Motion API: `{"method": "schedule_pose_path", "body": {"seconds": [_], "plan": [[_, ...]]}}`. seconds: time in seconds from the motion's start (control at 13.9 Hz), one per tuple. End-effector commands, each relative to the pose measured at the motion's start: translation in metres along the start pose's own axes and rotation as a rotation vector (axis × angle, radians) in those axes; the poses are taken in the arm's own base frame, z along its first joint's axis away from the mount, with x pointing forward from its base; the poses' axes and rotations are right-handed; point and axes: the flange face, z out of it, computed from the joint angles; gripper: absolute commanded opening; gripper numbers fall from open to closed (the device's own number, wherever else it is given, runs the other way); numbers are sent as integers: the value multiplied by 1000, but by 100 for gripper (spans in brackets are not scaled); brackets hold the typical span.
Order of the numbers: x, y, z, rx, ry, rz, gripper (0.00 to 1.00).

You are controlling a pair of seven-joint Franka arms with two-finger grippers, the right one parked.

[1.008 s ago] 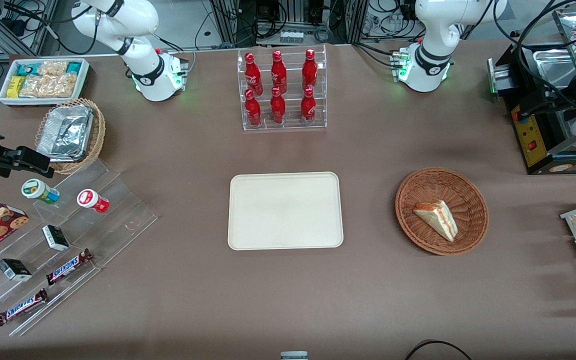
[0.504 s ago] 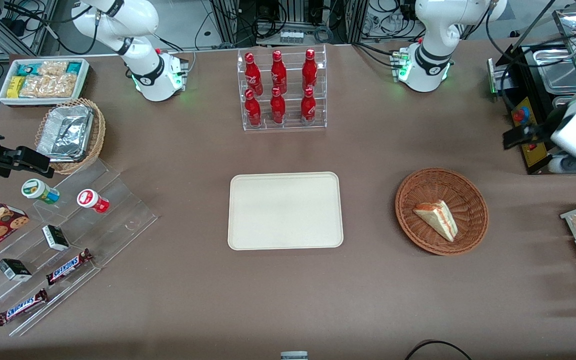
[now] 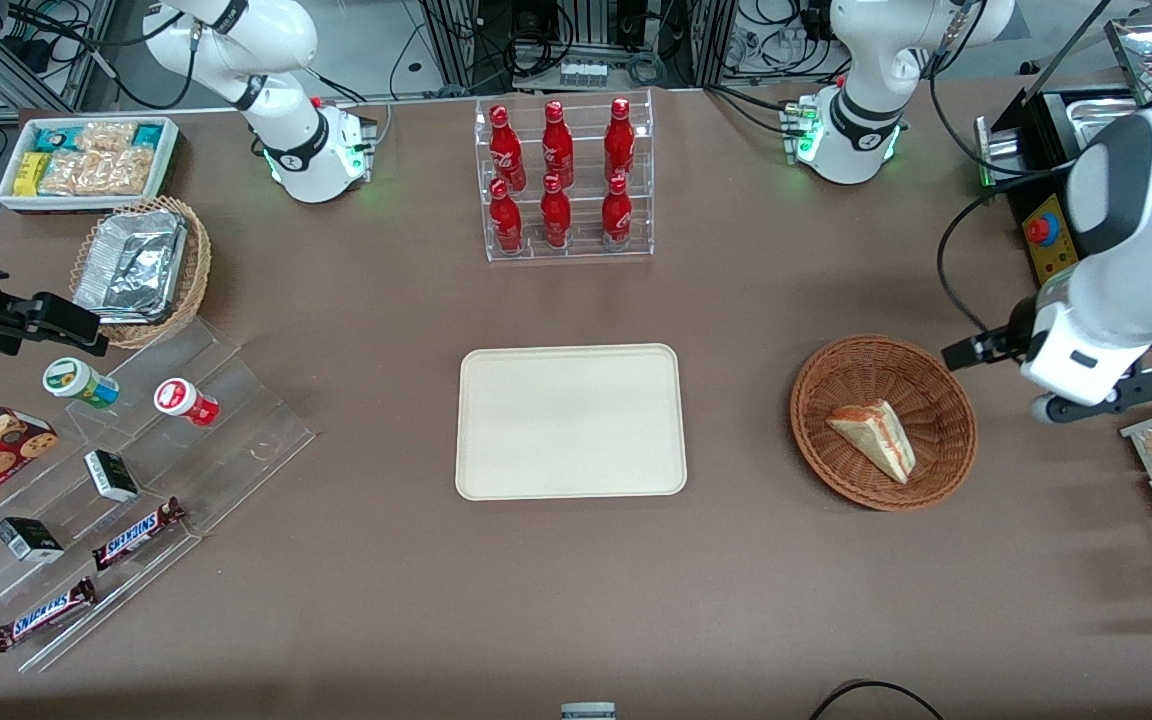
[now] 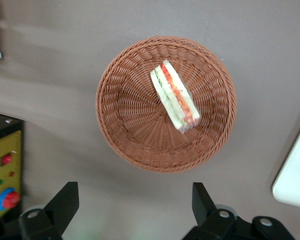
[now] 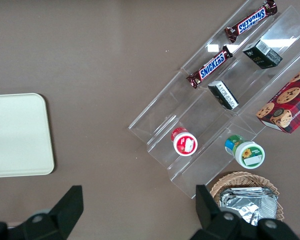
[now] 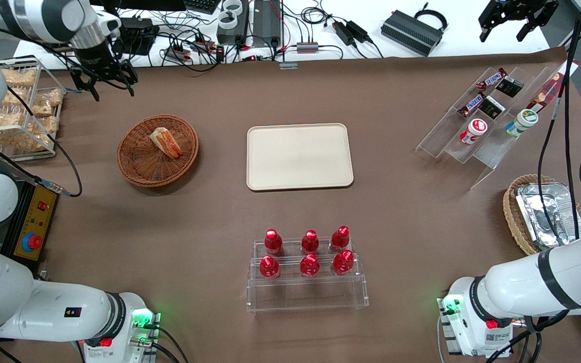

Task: Place sandwich from basket to tray
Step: 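Move the left gripper over the wicker basket and lower toward the sandwich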

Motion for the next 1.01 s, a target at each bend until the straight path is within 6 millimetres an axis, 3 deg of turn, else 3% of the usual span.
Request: {"method": "schedule_pose_path", "body": {"seconds": [0.0,0.14,0.58,0.79,0.94], "plan": [[-10,17,33,-3,42,-116,100],[-10,31,68,-19,79,-209,100],[-16,33,152,-128,202,-355,100],[-12,37,181,-133,201,-369,100],[-12,38,191,-124,196,-364,100]]}}
